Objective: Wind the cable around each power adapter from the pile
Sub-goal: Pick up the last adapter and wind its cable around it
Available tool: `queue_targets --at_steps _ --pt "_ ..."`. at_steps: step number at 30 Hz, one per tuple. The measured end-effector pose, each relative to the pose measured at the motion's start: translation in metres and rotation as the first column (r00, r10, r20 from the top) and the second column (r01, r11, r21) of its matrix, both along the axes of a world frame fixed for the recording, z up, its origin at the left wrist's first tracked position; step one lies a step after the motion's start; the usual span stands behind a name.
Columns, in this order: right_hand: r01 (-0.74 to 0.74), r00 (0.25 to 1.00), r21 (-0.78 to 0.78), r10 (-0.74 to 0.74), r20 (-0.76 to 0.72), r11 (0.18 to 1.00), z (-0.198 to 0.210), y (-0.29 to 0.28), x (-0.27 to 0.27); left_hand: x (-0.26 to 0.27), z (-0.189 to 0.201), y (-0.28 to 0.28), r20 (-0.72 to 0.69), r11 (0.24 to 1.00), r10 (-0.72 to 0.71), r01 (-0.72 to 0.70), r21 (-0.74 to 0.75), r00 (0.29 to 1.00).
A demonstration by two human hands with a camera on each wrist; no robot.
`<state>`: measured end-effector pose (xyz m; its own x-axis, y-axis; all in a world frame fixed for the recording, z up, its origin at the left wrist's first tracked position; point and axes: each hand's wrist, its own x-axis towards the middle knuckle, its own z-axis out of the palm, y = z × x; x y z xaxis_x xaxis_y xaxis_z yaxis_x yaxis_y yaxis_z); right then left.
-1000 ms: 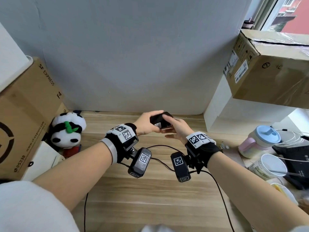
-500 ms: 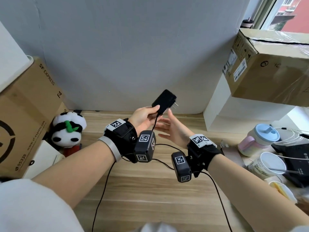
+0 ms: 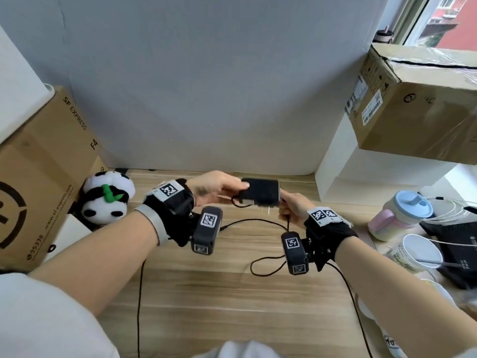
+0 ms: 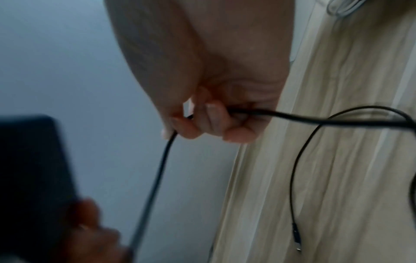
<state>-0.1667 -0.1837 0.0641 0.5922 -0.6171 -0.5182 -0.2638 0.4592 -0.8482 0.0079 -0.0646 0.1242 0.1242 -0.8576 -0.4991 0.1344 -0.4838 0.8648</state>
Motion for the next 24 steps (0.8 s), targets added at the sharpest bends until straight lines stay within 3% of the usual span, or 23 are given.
queue_targets --at_steps 3,7,9,11,16,19,24 --pt "-0.001 1.0 -0.072 0.003 0.023 0.997 0.014 -0.005 0.006 -0.005 -0.009 -0.001 0.298 0.991 -0.092 0.057 0.125 0.95" --pt "-0.114 0.99 -0.267 0.131 0.045 0.957 0.029 0.003 0.016 -0.008 -0.026 -0.006 0.35 0.975 0.088 -0.153 0.161 0.932" --pt "-0.212 0.972 -0.33 0.232 0.023 0.92 0.031 0.009 0.017 -0.007 -0.031 -0.008 0.287 0.95 0.234 -0.281 0.134 0.929" --pt "-0.295 0.95 -0.353 0.313 -0.006 0.888 0.025 0.015 0.016 -0.005 -0.032 -0.006 0.123 0.916 0.37 -0.383 0.118 0.921" --pt "-0.506 0.863 -0.265 0.483 -0.149 0.821 0.006 0.028 0.009 0.003 -0.032 -0.002 -0.196 0.83 0.558 -0.539 0.144 0.806" --pt "-0.559 0.825 -0.182 0.523 -0.212 0.809 -0.002 0.03 0.004 0.005 -0.032 0.0 -0.312 0.887 0.46 -0.446 0.121 0.831" --pt "-0.343 0.926 -0.099 0.319 -0.202 0.934 -0.007 0.011 -0.006 0.0 -0.028 0.008 -0.334 0.979 0.201 -0.184 0.082 0.921"
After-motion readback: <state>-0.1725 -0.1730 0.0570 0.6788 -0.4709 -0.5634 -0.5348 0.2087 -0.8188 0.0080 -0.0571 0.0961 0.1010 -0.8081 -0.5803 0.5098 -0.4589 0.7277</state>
